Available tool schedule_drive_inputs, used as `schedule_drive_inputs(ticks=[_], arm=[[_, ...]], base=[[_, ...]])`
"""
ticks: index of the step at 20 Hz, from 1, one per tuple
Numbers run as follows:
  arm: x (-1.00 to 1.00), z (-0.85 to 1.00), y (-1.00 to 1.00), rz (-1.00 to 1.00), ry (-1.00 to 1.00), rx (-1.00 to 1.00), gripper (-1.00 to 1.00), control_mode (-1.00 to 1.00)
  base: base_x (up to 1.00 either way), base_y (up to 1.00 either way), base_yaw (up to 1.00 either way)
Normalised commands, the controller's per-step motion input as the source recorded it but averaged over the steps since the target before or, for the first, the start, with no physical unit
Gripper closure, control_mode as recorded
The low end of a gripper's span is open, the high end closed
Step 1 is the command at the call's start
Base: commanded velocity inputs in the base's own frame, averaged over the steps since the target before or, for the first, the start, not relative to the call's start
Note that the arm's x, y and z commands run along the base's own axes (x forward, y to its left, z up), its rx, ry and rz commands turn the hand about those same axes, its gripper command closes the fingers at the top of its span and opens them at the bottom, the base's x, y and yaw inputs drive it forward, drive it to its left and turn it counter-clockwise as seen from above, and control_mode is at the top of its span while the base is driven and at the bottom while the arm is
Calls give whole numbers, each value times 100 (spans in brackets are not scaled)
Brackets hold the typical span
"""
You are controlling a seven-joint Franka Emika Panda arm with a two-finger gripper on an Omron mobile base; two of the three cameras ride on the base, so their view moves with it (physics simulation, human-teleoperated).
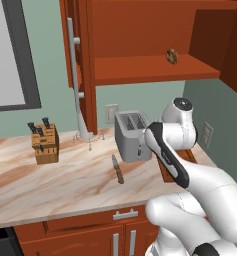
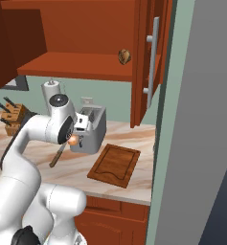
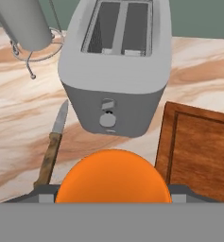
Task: Pick the bread, place it on the cutting board, pick the jam, place it on the counter, and close the cabinet.
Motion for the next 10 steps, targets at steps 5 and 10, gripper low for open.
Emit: schedule_drive_inputs(ticks=[5, 10], arm=[[0, -37, 0, 0, 0, 0, 100, -100], [0, -33, 5, 0, 1, 0, 100, -100]], base=[[0, 0, 0], [0, 0, 0]])
